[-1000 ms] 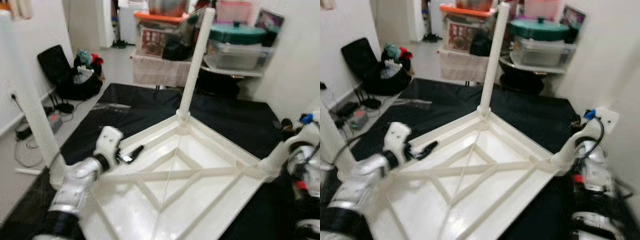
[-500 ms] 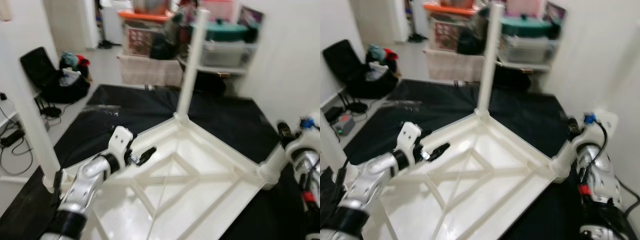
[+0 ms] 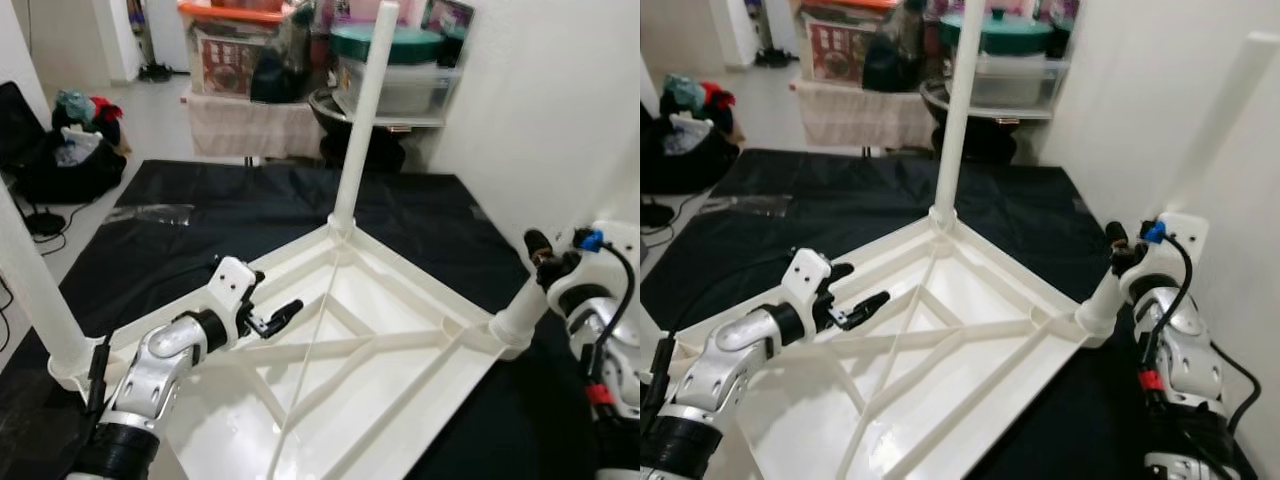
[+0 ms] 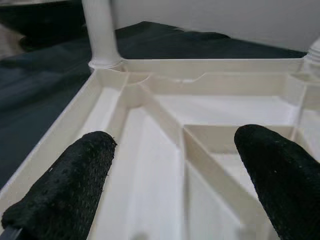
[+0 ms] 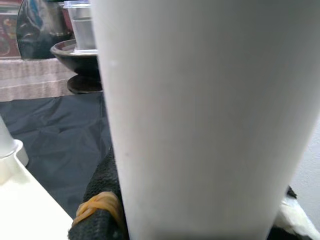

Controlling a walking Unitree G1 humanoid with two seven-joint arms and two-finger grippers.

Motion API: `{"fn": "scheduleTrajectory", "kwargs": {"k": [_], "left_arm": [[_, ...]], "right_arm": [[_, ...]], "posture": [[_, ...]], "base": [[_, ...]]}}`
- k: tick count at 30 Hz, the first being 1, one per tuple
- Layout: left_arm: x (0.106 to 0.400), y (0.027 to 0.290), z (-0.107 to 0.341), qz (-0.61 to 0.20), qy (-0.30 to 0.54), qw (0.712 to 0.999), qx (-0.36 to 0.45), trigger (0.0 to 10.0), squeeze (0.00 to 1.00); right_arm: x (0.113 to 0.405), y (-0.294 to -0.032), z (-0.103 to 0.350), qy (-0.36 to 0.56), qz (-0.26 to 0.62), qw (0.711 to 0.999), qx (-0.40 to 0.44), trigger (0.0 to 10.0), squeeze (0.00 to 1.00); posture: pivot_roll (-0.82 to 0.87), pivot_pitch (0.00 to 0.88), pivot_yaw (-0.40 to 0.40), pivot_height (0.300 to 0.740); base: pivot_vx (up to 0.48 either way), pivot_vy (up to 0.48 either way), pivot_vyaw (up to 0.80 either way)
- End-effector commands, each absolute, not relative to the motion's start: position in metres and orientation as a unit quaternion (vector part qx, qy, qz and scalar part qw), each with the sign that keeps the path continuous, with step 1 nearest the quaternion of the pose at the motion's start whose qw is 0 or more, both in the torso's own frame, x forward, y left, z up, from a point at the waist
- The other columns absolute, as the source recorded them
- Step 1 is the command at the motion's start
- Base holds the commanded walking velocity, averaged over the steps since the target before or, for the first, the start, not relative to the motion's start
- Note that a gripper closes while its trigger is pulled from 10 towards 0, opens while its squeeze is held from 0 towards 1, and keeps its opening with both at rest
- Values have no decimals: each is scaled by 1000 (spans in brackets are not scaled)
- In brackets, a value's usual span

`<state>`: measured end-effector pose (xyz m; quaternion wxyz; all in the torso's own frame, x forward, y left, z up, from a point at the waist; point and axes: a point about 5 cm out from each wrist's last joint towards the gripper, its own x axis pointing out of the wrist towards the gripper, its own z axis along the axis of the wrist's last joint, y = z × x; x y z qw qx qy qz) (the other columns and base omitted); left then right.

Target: Building children table

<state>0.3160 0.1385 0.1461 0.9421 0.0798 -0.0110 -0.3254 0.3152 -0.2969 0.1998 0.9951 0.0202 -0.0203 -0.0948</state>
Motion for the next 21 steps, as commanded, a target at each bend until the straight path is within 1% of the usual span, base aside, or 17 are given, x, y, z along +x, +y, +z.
{"fn": "scheduleTrajectory", "kwargs": {"k": [1,3,8,13,21], "left_arm": [[315,137,145,-327,-6,942,71,10000,0],[316,138,146,-325,-6,943,66,10000,0],[316,138,148,-324,-9,944,63,10000,0],[316,137,149,-325,-11,944,62,10000,0],[315,137,150,-325,-16,944,61,10000,0]], "right_arm": [[310,-300,174,41,-105,993,25,10000,0],[310,-299,175,40,-101,994,24,10000,0],[311,-296,178,36,-94,995,24,10000,0],[312,-295,180,33,-90,995,24,10000,0],[312,-292,183,30,-82,996,27,10000,0]], "posture": [[56,0,-69,740],[56,0,-70,740],[56,0,-72,740],[55,0,-73,740],[55,0,-74,740]], "base": [[0,0,0],[-292,0,0],[-480,0,0],[-368,0,0],[0,0,0]]}}
